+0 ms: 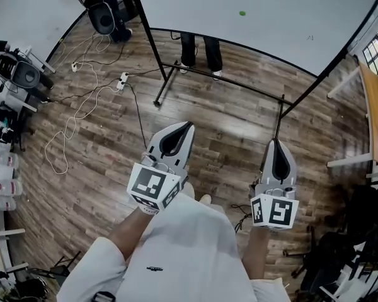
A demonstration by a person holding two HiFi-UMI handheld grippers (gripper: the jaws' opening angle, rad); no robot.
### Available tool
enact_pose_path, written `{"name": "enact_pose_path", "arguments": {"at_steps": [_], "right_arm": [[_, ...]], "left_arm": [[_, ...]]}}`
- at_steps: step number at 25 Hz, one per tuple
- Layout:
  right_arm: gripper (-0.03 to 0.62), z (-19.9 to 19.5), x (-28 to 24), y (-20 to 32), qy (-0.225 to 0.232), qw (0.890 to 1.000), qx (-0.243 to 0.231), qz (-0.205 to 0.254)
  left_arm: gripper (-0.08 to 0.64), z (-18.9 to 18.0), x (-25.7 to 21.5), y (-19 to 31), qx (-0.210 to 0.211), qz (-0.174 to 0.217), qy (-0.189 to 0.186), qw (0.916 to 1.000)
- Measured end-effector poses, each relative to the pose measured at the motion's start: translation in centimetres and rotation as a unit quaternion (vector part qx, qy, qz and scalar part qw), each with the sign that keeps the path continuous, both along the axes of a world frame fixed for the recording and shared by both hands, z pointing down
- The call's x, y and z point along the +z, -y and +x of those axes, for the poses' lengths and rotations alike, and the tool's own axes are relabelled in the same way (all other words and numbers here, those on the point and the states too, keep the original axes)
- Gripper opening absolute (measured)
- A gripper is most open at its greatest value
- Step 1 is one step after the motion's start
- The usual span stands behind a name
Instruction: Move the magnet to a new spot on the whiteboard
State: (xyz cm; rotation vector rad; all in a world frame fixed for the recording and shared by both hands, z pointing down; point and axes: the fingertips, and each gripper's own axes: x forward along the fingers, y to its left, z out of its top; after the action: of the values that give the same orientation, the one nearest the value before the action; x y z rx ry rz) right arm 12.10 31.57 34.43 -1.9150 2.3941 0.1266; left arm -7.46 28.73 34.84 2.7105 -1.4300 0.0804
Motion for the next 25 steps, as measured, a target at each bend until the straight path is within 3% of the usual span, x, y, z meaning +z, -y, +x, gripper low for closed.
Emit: {"name": "enact_pose_path", "arguments": {"at_steps": [6, 13, 18, 25], "right_arm": [[0.006, 1.1, 0.2, 1.8, 0.004, 1.000, 0.005, 0.000], [0.006, 1.5, 1.3, 6.8, 0.011, 1.000, 0.006, -0.012], [0.006, 0.5, 1.2, 13.5, -0.017, 1.000, 0.007, -0.015], [0.006, -1.2, 0.2, 24.7, 0.001, 1.000, 0.014, -0.020]], "left_arm": [[0.006, 1.1, 0.0, 1.9, 0.005, -0.001, 0.007, 1.0000], [0.006, 1.3, 1.5, 7.6, 0.004, -0.015, -0.004, 0.9999], [0.006, 0.9, 1.5, 14.6, 0.012, -0.011, -0.016, 0.9997], [0.006, -1.2, -0.3, 25.4, 0.014, -0.006, -0.031, 0.9994]]}}
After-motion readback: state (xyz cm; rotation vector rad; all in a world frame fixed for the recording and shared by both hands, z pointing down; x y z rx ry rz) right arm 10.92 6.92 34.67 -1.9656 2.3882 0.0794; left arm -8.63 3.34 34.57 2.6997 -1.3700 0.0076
